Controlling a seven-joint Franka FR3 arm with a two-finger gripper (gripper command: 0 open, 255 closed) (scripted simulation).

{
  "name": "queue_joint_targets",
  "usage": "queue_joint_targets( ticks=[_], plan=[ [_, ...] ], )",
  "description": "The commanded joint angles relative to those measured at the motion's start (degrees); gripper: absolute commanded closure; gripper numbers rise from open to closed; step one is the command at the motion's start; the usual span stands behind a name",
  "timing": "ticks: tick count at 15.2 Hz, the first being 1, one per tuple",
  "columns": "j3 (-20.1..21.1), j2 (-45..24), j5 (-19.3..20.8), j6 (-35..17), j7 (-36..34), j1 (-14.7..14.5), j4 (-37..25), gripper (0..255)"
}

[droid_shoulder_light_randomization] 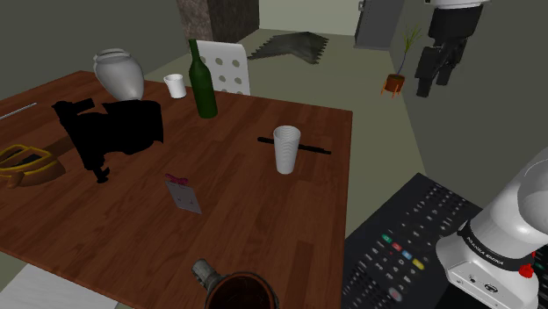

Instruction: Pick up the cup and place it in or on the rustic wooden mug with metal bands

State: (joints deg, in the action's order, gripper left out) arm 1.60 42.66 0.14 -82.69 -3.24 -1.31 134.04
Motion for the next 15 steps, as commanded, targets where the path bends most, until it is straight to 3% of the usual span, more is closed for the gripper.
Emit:
queue_joint_targets(
  ticks=[1, 15],
  plan=[
    [0.0, 0.0, 0.0, 0.0, 0.0, 0.0, 0.0, 0],
    [5.88, -22.83, -5.51, -23.0, -5.8, -2.88, -3.55, 0]
  ],
)
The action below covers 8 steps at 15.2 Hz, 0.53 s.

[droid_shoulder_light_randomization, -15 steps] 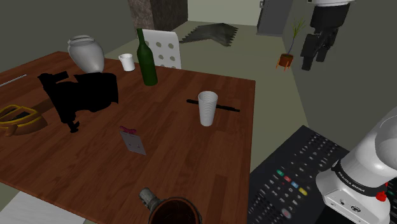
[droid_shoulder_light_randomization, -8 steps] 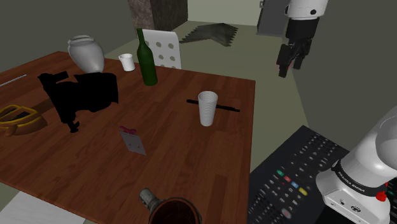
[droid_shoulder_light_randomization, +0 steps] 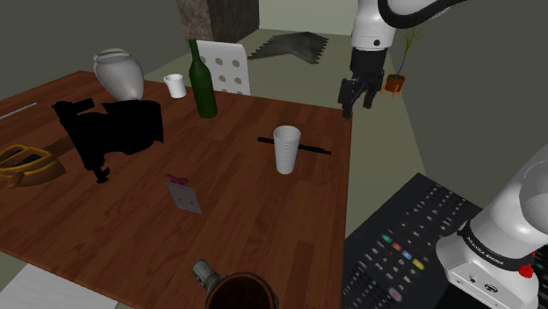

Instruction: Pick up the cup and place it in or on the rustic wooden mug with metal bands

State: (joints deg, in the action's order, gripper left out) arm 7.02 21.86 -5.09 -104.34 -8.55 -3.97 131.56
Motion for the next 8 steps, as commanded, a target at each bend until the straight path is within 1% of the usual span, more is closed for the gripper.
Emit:
queue_joint_targets(
  ticks=[1, 8],
  plan=[
    [0.84, -3.91, -0.44, -2.71, -0.87, -0.39, -1.89, 0],
    [3.21, -17.61, -0.54, -10.67, -3.66, -1.65, -9.67, 0]
  ],
)
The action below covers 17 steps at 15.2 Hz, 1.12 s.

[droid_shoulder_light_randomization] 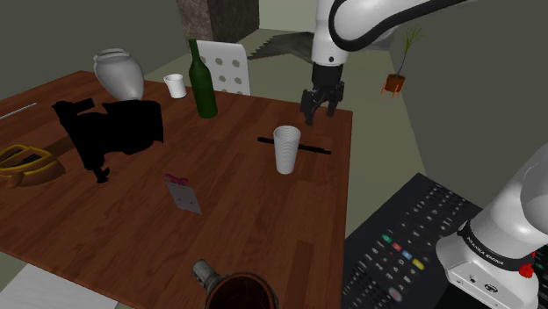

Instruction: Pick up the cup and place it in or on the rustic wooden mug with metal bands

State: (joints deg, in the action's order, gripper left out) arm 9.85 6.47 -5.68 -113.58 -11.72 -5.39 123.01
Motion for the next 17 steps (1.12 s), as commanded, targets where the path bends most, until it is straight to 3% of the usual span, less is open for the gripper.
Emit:
queue_joint_targets(
  ticks=[1, 5, 12, 17],
  plan=[
    [0.66, -4.23, 0.19, -2.32, -0.91, -0.44, -2.52, 0],
    [1.5, -11.65, 0.96, -5.06, -2.49, -1.32, -8.27, 0],
    [1.65, -13.81, 1.22, -10.16, -2.7, -1.63, -5.32, 0],
    [1.66, -14.01, 1.25, -10.57, -2.72, -1.66, -5.1, 0]
  ],
)
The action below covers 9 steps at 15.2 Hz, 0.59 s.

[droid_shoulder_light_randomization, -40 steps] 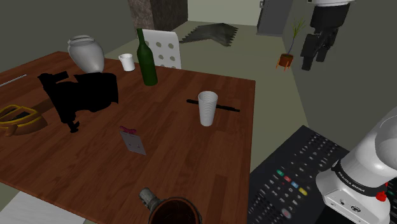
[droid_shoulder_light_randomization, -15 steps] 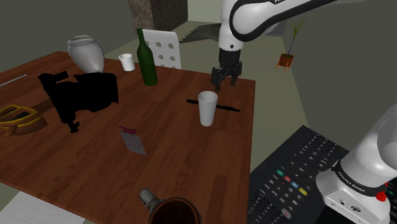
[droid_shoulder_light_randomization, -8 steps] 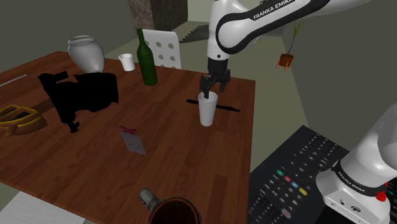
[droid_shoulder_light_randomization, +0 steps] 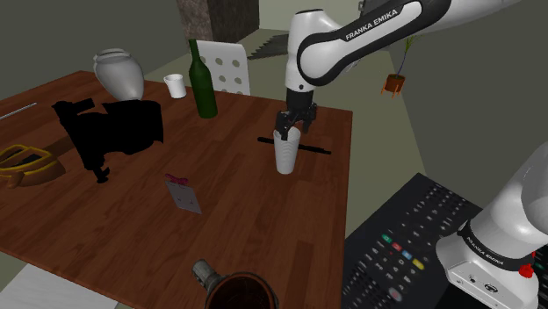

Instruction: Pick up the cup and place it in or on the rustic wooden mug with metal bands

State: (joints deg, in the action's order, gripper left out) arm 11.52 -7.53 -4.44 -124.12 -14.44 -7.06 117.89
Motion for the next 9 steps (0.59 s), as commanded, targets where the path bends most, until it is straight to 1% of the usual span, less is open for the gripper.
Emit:
queue_joint_targets(
  ticks=[1, 3, 4, 9],
  plan=[
    [0.0, -0.01, 0.0, -0.04, 0.0, 0.0, 0.02, 0],
    [0.0, -0.01, 0.0, -0.03, 0.0, 0.0, 0.02, 0],
    [0.0, -0.01, 0.0, -0.03, 0.0, 0.0, 0.02, 255],
    [0.0, -0.01, 0.0, -0.03, 0.01, 0.0, 0.01, 255]
  ],
)
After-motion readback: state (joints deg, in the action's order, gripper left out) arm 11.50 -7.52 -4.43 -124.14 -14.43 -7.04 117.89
